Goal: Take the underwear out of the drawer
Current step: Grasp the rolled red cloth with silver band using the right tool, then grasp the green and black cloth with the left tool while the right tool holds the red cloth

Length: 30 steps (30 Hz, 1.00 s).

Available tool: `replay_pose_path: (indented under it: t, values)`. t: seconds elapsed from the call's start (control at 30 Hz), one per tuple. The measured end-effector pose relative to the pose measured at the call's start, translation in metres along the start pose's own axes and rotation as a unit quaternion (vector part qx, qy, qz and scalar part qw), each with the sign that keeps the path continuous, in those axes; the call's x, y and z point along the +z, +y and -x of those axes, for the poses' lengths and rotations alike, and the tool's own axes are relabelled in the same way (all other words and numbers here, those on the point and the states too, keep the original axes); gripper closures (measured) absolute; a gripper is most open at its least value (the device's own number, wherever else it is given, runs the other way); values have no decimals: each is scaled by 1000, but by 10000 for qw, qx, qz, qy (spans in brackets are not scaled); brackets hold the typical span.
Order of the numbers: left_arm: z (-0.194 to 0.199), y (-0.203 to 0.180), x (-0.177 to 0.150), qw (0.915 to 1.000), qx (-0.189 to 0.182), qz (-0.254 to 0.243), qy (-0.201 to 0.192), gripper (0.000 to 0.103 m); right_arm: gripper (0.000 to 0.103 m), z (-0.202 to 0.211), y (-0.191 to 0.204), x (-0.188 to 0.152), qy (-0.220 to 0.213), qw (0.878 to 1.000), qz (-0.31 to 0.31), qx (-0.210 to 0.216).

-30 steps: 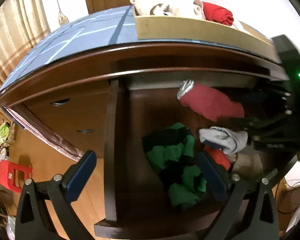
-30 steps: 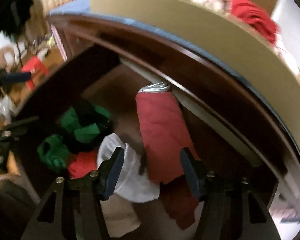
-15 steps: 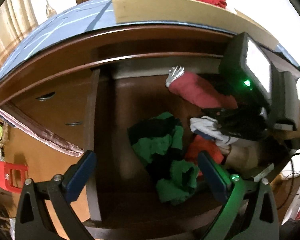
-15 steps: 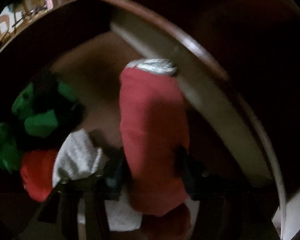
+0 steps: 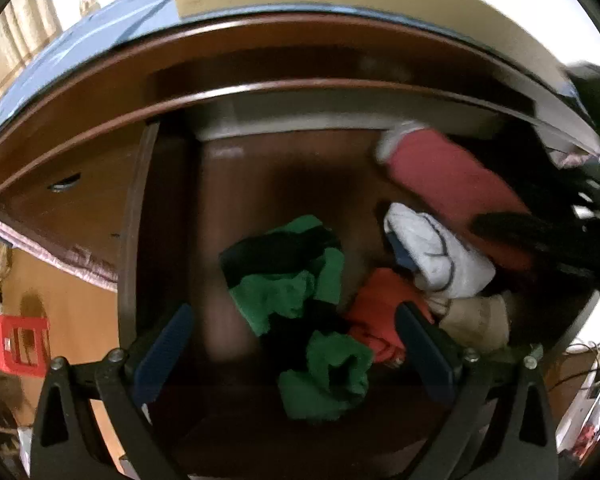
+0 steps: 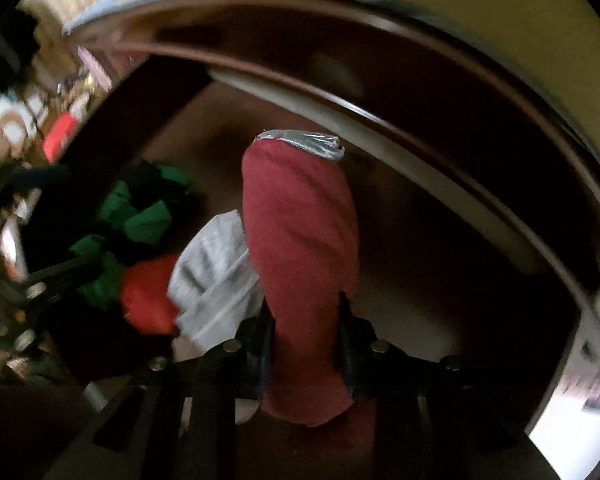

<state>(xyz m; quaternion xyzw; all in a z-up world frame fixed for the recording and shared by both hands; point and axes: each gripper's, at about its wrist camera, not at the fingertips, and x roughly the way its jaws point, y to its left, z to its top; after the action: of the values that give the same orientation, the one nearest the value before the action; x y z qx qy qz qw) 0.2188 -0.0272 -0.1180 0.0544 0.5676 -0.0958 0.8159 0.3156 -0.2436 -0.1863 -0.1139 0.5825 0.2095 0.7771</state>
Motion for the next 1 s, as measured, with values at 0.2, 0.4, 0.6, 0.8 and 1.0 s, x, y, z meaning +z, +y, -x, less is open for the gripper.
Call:
replay_pose_path:
  t: [0.2,0.4,0.6,0.8,1.0]
  values:
    - [-21,5,1,9988,54,260,415,5,75,13,-20,-32,-285,9931,-962,608]
    - [-27,-4,4,9986,143,169,472,12,74,31,-6,-58,-771,9787,-1645,959]
    - [-27,-10,1,9984,296,116,476,21,74,46,5,-72,-1043,9704,-1936,997]
    - [-24,-11,-4,9978,583,24,303,33,74,50,1,-86,-1214,9635,-2172,993]
    - [-18,-12,-8,9962,844,-185,-96,65,74,50,1,-94,-1389,9604,-2281,797]
